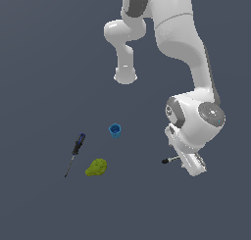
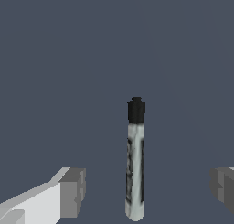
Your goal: Pick up a designated object from a clutter of objects.
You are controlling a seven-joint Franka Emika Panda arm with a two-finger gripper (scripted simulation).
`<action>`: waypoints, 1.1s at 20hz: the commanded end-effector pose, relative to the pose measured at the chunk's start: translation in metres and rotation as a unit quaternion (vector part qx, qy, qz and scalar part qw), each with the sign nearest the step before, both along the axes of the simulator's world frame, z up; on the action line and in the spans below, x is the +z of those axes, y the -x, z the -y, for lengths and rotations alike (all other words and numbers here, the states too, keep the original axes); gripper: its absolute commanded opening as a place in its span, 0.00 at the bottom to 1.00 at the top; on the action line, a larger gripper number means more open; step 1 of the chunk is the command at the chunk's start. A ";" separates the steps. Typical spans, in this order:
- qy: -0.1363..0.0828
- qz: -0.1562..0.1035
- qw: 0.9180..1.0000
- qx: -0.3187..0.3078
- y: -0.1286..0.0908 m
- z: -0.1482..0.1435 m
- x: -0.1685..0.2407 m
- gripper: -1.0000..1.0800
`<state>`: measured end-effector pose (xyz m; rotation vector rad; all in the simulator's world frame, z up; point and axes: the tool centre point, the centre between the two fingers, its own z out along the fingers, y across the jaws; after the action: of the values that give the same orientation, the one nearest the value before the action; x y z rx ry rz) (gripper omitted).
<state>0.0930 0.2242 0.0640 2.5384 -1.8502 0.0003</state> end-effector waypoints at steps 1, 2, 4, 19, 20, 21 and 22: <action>0.000 0.000 1.000 -0.007 0.000 -0.002 -0.003 0.96; 0.000 0.000 1.000 -0.008 0.000 -0.003 -0.004 0.96; 0.000 0.000 1.000 -0.009 0.000 -0.003 -0.004 0.96; 0.000 0.000 1.000 -0.009 0.002 -0.003 -0.052 0.96; 0.000 0.000 1.000 -0.009 0.001 -0.003 -0.054 0.96; 0.000 0.000 1.000 -0.009 0.001 -0.003 -0.054 0.96; 0.000 0.000 1.000 -0.009 0.001 -0.003 -0.054 0.96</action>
<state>0.0914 0.2272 0.0104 2.5210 -1.8718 -0.0015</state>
